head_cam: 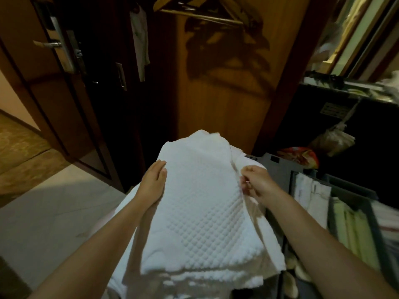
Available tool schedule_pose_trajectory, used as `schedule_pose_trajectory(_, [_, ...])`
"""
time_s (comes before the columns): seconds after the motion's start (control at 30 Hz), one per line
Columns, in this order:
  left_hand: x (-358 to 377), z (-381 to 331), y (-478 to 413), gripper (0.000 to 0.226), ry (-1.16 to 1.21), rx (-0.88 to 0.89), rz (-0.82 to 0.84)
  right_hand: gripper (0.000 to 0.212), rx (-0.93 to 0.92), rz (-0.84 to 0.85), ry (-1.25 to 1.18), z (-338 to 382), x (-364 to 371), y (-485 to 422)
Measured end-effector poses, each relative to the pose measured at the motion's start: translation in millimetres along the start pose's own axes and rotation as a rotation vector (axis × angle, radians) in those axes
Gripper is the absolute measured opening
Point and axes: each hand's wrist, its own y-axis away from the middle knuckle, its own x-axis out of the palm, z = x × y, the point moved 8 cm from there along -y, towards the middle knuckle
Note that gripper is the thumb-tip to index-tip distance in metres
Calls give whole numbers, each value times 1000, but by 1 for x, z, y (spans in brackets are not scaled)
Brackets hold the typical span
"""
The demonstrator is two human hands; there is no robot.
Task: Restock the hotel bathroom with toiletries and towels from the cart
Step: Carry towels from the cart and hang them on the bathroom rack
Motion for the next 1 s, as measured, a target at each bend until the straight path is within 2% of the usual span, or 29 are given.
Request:
schedule_pose_trajectory(0.03, [-1, 0, 1, 39, -11, -4, -1, 19, 48, 65, -96, -9, 4, 7])
schedule_pose_trajectory(0.1, [-3, -2, 3, 38, -73, -13, -14, 28, 80, 213, -160, -12, 10, 22])
schedule_pose_trajectory(0.23, [-12, -22, 10, 31, -296, 0, -109, 35, 4, 372, 170, -8, 11, 52])
schedule_pose_trajectory(0.33, [-2, -36, 22, 35, -403, 38, -32, 24, -75, 362, 315, -16, 13, 65])
schedule_pose_trajectory(0.43, [17, -38, 39, 51, -498, 48, 86, 17, -104, 329, 84, -24, 12, 80])
schedule_pose_trajectory(0.53, [22, -45, 49, 58, -507, 88, 94, 11, -125, 293, -39, -32, 5, 94])
schedule_pose_trajectory(0.73, [24, -57, 55, 58, -610, 108, 150, 14, -137, 299, -24, -54, -2, 101])
schedule_pose_trajectory(0.87, [44, -83, 68, 66, -605, 219, 243, 32, -139, 459, 185, -59, -1, 107])
schedule_pose_trajectory(0.93, [58, -95, 78, 81, -646, 287, 271, 26, -66, 477, 269, -64, -6, 95])
schedule_pose_trajectory(1.0, [66, -99, 82, 88, -687, 319, 263, 17, -47, 369, 198, -52, -12, 72])
